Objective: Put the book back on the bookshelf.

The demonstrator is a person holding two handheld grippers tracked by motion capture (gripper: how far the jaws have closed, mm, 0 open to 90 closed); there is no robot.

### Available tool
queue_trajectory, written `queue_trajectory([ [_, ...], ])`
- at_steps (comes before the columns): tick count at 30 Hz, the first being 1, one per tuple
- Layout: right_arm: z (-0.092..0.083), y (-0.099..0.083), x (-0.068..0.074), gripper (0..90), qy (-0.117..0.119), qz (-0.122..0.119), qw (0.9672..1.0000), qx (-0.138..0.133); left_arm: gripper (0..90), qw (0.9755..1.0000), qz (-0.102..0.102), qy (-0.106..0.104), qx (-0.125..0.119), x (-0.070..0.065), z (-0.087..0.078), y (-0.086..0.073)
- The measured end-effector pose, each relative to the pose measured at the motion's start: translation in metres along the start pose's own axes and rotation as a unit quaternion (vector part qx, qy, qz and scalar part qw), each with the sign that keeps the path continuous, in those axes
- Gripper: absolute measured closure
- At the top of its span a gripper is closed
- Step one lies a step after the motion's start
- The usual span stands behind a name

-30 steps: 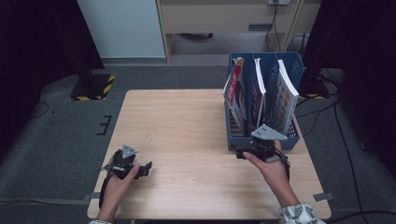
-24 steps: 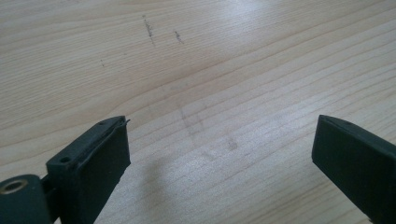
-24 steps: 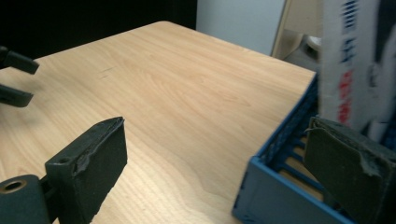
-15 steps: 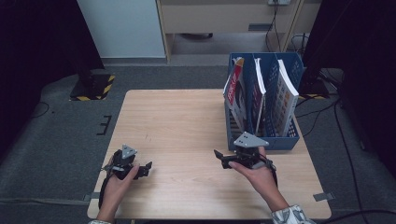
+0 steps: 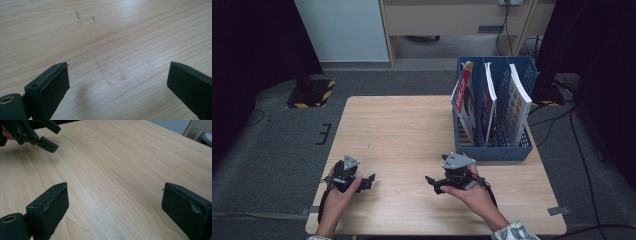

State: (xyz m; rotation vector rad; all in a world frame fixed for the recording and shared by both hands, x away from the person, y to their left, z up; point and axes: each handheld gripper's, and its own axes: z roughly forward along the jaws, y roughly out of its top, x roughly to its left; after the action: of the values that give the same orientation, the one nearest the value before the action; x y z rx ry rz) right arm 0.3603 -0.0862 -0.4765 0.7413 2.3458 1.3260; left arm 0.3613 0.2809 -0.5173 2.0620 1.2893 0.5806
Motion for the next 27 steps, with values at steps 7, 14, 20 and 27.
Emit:
queue_trajectory([
  [7, 0.016, -0.005, 0.001, 7.8, 0.016, 0.010, 0.9996, 0.022, 3.4, 1.0000, 0.002, -0.002, 0.004, -0.001, 0.002, 0.000],
  [14, 0.031, -0.008, -0.004, 7.8, 0.028, 0.025, 0.9985, 0.039, 3.4, 1.0000, 0.001, -0.001, 0.009, -0.002, 0.005, 0.000],
  [20, 0.041, -0.005, -0.004, 7.7, 0.033, 0.030, 0.9982, 0.041, 3.6, 0.9999, 0.004, 0.000, 0.014, -0.001, 0.006, 0.000],
  [27, 0.046, -0.005, -0.004, 7.7, 0.038, 0.034, 0.9975, 0.049, 3.6, 0.9997, 0.010, 0.001, 0.021, -0.003, 0.009, 0.000],
])
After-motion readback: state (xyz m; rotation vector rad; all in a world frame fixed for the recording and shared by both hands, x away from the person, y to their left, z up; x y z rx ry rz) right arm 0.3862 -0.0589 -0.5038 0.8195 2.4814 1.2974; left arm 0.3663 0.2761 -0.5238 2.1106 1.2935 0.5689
